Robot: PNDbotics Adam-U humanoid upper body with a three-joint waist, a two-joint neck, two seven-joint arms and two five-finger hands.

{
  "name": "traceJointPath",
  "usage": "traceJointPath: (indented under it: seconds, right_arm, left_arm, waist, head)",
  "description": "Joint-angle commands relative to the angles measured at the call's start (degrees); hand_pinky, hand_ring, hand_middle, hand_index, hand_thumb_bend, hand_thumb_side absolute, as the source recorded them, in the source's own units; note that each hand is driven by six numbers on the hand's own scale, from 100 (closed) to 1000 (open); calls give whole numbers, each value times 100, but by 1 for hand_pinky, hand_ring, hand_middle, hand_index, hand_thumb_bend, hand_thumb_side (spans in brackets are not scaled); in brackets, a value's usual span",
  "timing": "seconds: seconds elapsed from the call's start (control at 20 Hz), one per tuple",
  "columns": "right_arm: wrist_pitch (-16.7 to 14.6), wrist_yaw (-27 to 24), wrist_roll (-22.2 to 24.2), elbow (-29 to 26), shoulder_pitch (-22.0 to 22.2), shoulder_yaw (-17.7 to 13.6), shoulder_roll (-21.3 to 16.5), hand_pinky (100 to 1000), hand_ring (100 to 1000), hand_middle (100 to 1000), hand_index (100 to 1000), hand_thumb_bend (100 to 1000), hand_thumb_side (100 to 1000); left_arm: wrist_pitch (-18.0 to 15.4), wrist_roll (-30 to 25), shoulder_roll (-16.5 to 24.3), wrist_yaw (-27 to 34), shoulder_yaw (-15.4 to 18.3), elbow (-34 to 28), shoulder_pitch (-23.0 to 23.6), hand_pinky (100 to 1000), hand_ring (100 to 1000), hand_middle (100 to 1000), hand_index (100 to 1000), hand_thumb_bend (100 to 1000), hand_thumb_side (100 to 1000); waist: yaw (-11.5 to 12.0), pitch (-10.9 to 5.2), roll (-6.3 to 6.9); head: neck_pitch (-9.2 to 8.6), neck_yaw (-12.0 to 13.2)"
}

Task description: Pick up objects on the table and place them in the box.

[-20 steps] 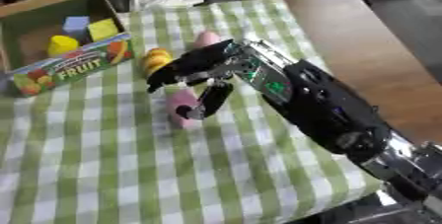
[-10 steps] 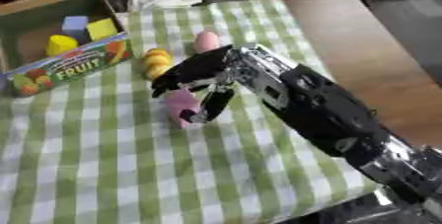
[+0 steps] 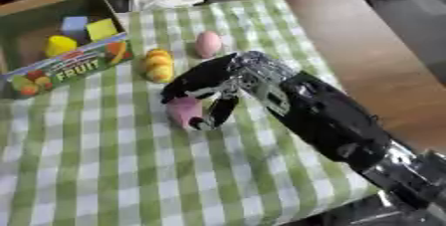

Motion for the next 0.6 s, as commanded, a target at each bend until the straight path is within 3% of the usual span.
traceJointPath:
  seconds: [0.05,0.1,0.15,0.25,0.6]
  right_arm:
    - [-593,141,420,82,-67,-119,-78,892,923,801,1000,174,200]
    - [-567,98,338,47,-83,-182,-67,879,892,738,1000,167,203]
    - [-531,33,252,7,-93,-238,-66,868,867,674,1000,104,215]
    - [-439,-129,73,-98,-111,-352,-75,843,818,574,1000,100,180]
    - [-63,-735,-539,-332,-404,-607,-231,826,763,539,976,100,104]
  left_arm:
    - [0,-8,35,-21,28,-120,-22,627,661,583,824,100,761]
    - [2,-6,32,-21,31,-120,-20,627,661,583,824,100,760]
    - [3,-4,30,-20,32,-120,-20,627,661,583,824,100,760]
    - [1,-3,29,-17,33,-120,-23,627,663,583,824,100,759]
    - [2,-24,22,8,10,-120,-46,628,666,583,823,100,757]
  waist:
    - [-6,-64,12]
    - [-9,-66,13]
    - [-10,-67,13]
    - [-10,-72,13]
    - [56,-96,15]
  head:
    - [-42,-18]
    - [-41,-16]
    - [-42,-13]
    - [-43,-12]
    - [-55,-43]
